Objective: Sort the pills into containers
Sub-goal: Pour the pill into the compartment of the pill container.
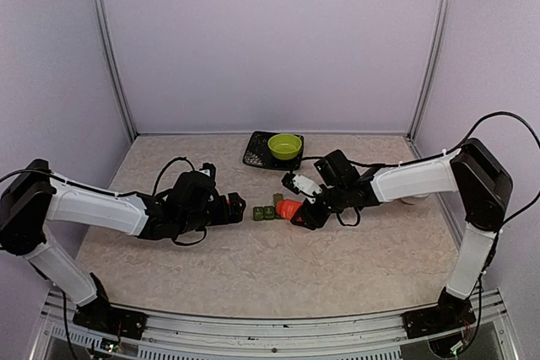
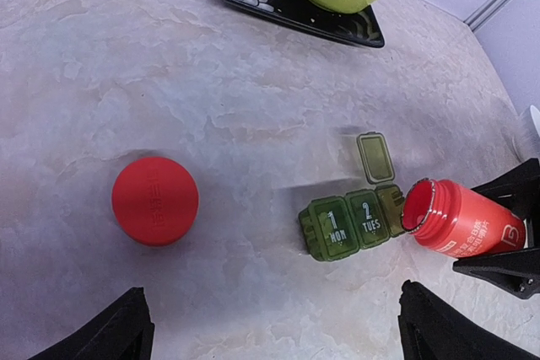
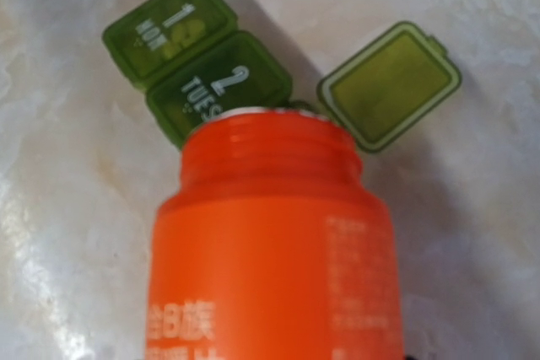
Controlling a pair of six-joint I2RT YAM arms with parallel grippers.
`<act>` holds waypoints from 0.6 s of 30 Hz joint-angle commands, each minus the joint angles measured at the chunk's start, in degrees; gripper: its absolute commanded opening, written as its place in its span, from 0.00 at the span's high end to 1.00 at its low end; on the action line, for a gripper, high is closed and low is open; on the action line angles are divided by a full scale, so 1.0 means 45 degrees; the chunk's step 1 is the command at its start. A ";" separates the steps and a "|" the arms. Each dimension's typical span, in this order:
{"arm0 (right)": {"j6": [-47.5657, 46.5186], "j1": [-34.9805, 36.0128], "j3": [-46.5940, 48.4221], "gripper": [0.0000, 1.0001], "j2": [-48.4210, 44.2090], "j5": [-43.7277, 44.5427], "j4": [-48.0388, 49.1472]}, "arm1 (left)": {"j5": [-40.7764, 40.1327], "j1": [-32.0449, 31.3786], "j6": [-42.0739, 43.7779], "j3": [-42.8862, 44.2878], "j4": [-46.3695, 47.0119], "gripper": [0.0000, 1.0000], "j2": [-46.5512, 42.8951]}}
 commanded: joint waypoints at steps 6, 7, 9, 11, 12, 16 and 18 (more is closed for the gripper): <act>0.0112 -0.0085 0.0786 0.91 0.0259 0.0086 -0.0809 | 0.0101 -0.0095 -0.0117 -0.0222 0.0319 0.01 0.0195; 0.0120 -0.0084 0.0821 0.90 0.0262 0.0121 -0.0871 | 0.0107 -0.0095 -0.0123 -0.0227 0.0321 0.01 0.0185; 0.0102 -0.0084 0.0920 0.90 0.0276 0.0181 -0.0992 | 0.0108 -0.0095 -0.0110 -0.0202 0.0321 0.01 0.0199; 0.0083 -0.0069 0.1004 0.90 0.0315 0.0220 -0.1143 | 0.0118 -0.0093 -0.0100 -0.0178 0.0322 0.01 0.0229; 0.0083 -0.0065 0.1047 0.90 0.0327 0.0224 -0.1252 | 0.0126 -0.0090 -0.0097 -0.0163 0.0322 0.01 0.0248; 0.0053 -0.0046 0.1176 0.88 0.0372 0.0301 -0.1501 | 0.0165 -0.0077 -0.0094 -0.0120 0.0341 0.01 0.0340; 0.0061 -0.0045 0.1241 0.88 0.0407 0.0316 -0.1618 | 0.0172 -0.0091 -0.0093 -0.0104 0.0341 0.01 0.0368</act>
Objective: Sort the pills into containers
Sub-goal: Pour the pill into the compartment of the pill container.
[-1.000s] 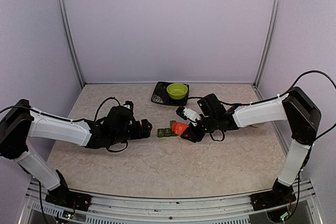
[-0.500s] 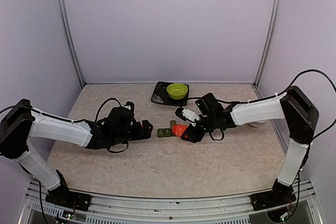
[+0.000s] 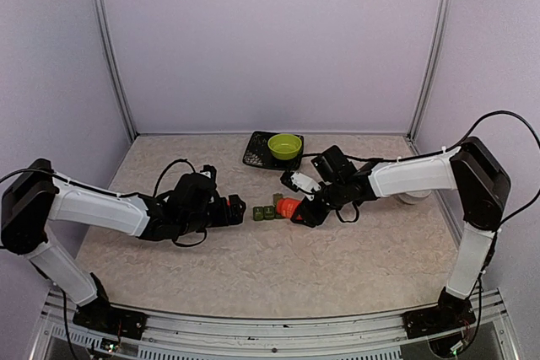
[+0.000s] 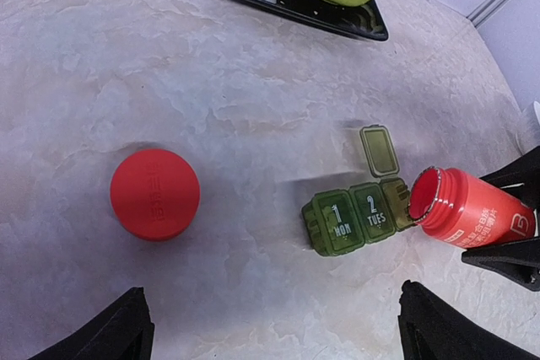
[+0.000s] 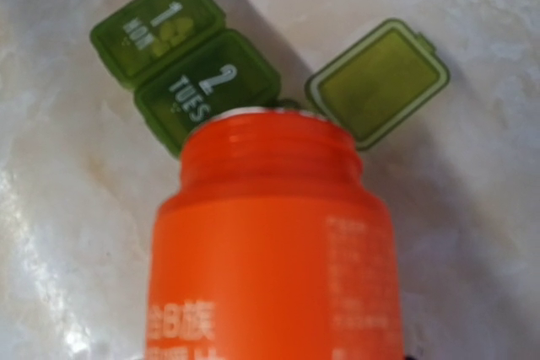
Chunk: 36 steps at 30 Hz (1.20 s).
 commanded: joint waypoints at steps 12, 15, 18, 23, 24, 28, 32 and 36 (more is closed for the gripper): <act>-0.0002 0.0052 0.1122 0.88 0.0485 0.0176 -0.1258 | 0.0225 -0.0063 -0.0106 -0.0104 0.0361 0.01 0.0375; -0.0092 0.0101 0.1297 0.88 0.0538 0.0222 -0.1507 | 0.0292 -0.0071 -0.0127 -0.0085 0.0396 0.01 0.0436; -0.0173 0.0149 0.1472 0.88 0.0571 0.0311 -0.1727 | 0.0304 -0.0071 -0.0138 -0.0085 0.0454 0.01 0.0469; -0.0219 0.0218 0.1601 0.88 0.0603 0.0360 -0.2000 | 0.0352 -0.0080 -0.0157 -0.0083 0.0500 0.01 0.0555; -0.0225 0.0237 0.1626 0.88 0.0610 0.0359 -0.2040 | 0.0343 -0.0082 -0.0151 -0.0100 0.0498 0.01 0.0556; -0.0242 0.0315 0.1713 0.88 0.0697 0.0335 -0.2214 | 0.0340 -0.0082 -0.0195 -0.0143 0.0537 0.01 0.0547; -0.0279 0.0380 0.1845 0.87 0.0778 0.0341 -0.2337 | 0.0350 -0.0090 -0.0224 -0.0182 0.0551 0.01 0.0576; -0.0279 0.0469 0.1988 0.87 0.0782 0.0376 -0.2481 | 0.0333 -0.0109 -0.0254 -0.0221 0.0578 0.01 0.0542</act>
